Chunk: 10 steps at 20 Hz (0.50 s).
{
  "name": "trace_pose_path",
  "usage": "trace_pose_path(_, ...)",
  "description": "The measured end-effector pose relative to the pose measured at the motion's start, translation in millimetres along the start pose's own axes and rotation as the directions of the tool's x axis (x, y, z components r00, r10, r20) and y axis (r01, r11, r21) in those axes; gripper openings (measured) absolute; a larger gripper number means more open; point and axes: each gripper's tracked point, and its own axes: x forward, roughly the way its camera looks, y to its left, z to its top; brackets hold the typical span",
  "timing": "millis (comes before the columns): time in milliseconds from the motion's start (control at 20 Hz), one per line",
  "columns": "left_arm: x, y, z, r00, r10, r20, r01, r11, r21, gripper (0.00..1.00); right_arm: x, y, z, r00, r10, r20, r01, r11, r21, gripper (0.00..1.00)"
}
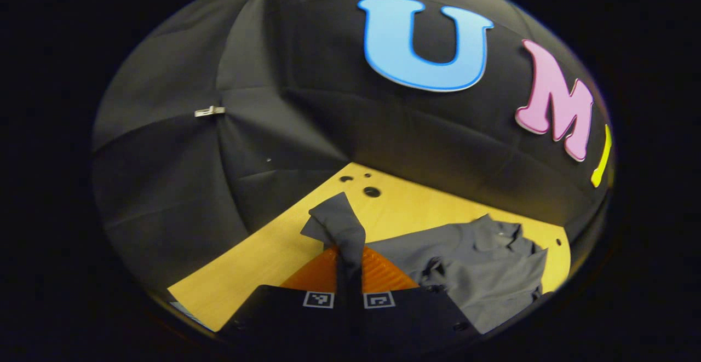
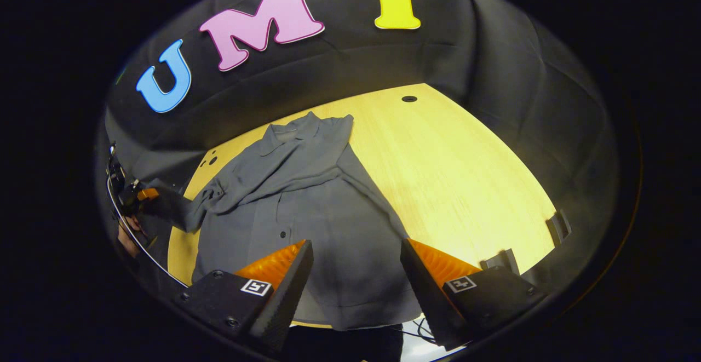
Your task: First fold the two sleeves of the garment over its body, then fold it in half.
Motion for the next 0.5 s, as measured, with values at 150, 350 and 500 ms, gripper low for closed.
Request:
trace_pose_path(150, -5.9, -67.8, 11.1, 0.994, -0.109, 0.024, 0.109, 0.994, 0.013, 0.05, -1.5, -17.2, 7.4, 1.000, -0.008, 0.019, 0.007, 1.000, 0.016, 0.99)
trace_pose_path(350, -13.1, -159.8, 2.8, 0.965, -0.260, 0.011, 0.260, 0.965, 0.031, 0.05, -0.3, -33.1, 5.6, 1.000, -0.007, 0.014, 0.006, 0.999, 0.050, 0.99)
trace_pose_path(500, -16.6, -215.2, -14.2, 0.937, -0.348, -0.021, 0.348, 0.937, 0.037, 0.05, -0.1, -43.4, 4.4, 1.000, -0.017, 0.015, 0.016, 0.998, 0.066, 0.99)
